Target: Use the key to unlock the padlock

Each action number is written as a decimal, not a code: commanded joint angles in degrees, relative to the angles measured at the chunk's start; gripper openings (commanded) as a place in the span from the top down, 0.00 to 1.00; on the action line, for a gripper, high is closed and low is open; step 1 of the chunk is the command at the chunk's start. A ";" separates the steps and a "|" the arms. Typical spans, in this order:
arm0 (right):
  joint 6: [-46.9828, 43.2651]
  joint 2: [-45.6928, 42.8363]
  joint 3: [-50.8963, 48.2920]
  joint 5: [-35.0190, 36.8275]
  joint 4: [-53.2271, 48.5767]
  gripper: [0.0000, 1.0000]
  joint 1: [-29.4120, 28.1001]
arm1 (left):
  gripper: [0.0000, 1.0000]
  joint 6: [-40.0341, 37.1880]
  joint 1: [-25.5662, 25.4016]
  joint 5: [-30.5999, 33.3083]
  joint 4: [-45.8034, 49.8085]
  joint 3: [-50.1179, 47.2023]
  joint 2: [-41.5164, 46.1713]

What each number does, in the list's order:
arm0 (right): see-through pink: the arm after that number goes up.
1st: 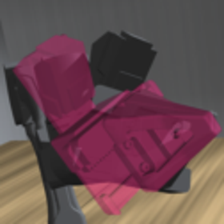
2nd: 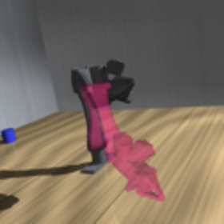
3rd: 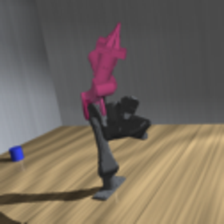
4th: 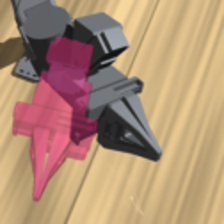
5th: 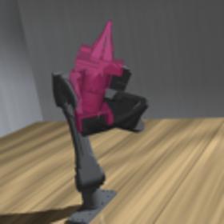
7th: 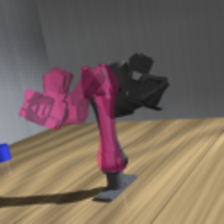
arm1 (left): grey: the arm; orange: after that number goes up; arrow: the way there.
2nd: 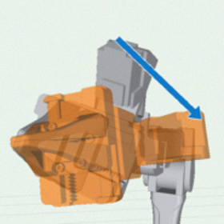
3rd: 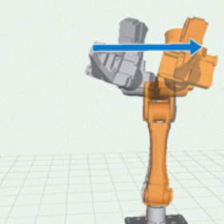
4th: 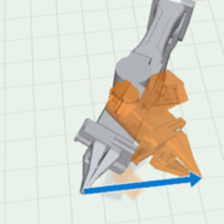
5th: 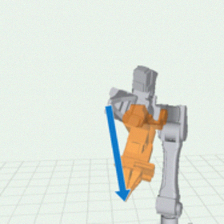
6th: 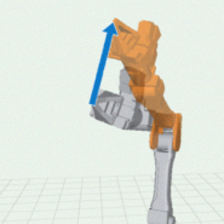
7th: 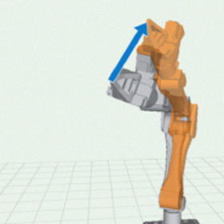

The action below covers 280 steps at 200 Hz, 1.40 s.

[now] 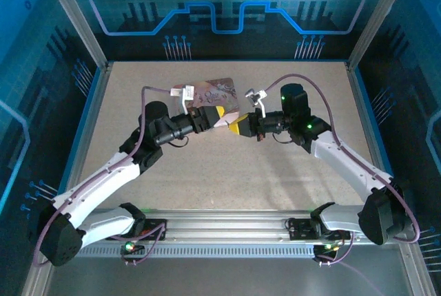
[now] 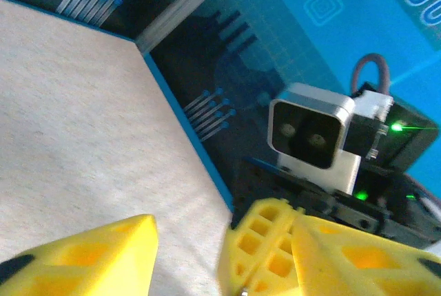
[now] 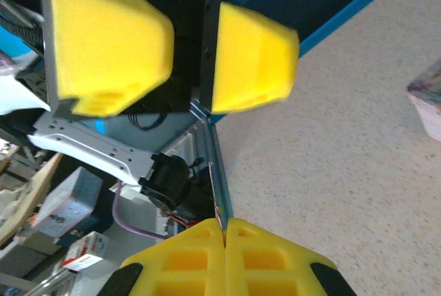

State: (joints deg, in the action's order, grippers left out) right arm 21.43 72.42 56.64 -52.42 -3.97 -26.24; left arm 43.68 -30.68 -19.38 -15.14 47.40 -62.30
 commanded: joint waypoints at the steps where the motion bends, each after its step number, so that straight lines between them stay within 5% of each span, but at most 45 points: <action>1: -6.18 -2.52 1.48 4.89 -9.28 1.00 -0.05 | 0.31 -1.91 1.99 0.13 4.28 0.69 -0.01; 81: -12.12 -11.29 -1.48 34.10 -27.92 1.00 1.14 | 0.21 -17.66 2.46 8.43 27.77 19.05 -19.15; 146: -11.71 -15.11 -3.65 46.34 -33.68 1.00 1.84 | 0.21 -24.26 -0.40 15.86 42.93 41.93 -42.65; 219: -9.91 -17.21 -5.22 50.35 -35.12 1.00 3.29 | 0.20 -27.20 -2.14 18.08 49.72 58.34 -59.20; 280: -9.45 -17.49 -5.31 50.91 -35.66 0.99 3.99 | 0.20 -27.06 -2.95 16.56 51.64 61.42 -64.04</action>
State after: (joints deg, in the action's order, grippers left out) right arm 11.09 55.81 51.79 -2.76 -38.11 -23.40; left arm 17.78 -32.60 -2.33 33.19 107.57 -124.46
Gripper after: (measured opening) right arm 0.050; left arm 0.796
